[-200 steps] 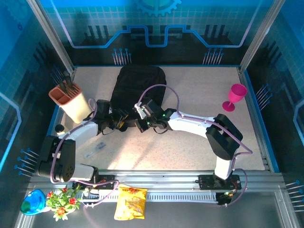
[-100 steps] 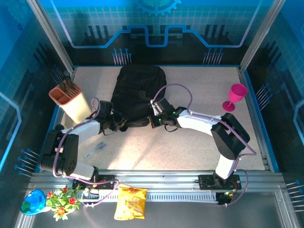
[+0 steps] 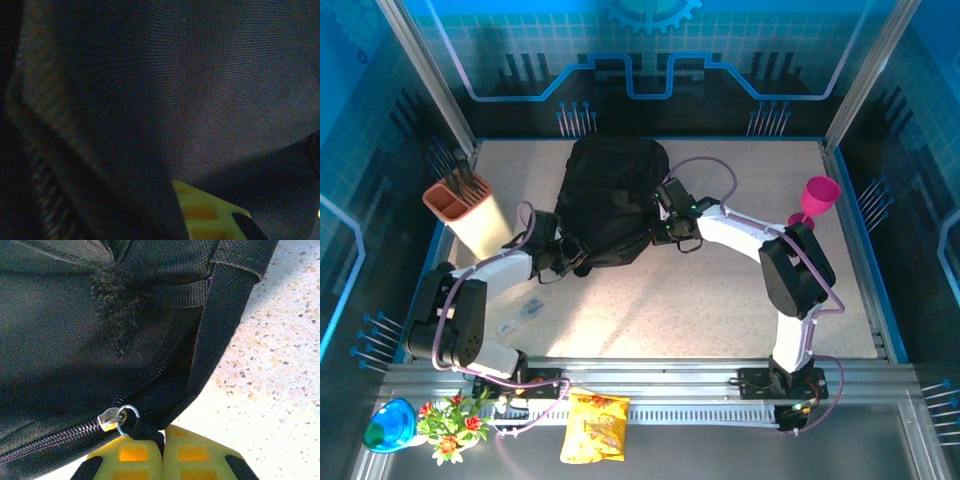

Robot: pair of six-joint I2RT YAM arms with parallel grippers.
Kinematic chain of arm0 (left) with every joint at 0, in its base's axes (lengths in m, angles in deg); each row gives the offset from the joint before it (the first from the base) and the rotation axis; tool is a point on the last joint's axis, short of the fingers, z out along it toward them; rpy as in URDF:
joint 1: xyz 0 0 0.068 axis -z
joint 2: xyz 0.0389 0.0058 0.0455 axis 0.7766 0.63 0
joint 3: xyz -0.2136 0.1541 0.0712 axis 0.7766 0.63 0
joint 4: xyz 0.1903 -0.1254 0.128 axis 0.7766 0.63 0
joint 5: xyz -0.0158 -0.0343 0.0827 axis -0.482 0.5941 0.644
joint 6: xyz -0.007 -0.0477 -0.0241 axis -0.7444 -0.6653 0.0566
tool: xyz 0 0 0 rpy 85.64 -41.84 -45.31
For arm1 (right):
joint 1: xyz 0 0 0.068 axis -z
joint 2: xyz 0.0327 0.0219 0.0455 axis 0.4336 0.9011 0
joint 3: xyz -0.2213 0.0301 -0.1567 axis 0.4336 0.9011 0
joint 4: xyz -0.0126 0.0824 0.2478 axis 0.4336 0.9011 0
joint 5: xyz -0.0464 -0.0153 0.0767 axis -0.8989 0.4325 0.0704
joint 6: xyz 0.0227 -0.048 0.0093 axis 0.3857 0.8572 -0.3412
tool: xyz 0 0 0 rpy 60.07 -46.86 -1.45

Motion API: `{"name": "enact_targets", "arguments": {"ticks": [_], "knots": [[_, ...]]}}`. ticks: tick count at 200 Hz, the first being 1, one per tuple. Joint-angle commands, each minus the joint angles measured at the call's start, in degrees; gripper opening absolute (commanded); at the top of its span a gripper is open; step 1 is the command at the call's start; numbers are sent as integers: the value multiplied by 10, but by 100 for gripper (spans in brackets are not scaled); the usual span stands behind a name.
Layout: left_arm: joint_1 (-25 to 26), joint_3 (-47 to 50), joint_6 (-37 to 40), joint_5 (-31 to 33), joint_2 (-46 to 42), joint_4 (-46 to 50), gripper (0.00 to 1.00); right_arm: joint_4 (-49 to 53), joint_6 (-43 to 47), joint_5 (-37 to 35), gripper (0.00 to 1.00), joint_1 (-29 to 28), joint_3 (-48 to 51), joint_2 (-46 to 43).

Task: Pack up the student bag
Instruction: Move the student bag to the center of the table.

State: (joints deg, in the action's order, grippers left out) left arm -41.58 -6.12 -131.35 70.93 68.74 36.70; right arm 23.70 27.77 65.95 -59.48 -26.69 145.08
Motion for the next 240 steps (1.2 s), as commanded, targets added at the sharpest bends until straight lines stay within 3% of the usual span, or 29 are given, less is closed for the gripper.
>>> {"name": "enact_targets", "arguments": {"ticks": [1,48,76,135,153,162,190,218,240], "knots": [[1,-1,42,15,9,78,11,48,-2,-81,1,42,-41,23],[10,-7,67,20,10,104,9,81,-20,-94,10,56,-97,51],[22,-17,83,22,9,130,8,85,-14,-75,5,53,-92,44],[83,-13,97,50,-43,225,13,26,0,-12,0,29,80,-69],[102,-8,102,63,-72,261,21,-1,1,20,1,29,142,-113],[106,-12,106,67,-86,284,32,-9,4,32,3,29,162,-130],[109,-67,143,76,-126,358,48,-6,16,70,4,30,161,-154],[121,-140,175,74,-150,394,55,15,20,112,6,29,129,-149],[140,-163,176,57,-143,350,56,27,18,126,12,30,118,-148]]}}
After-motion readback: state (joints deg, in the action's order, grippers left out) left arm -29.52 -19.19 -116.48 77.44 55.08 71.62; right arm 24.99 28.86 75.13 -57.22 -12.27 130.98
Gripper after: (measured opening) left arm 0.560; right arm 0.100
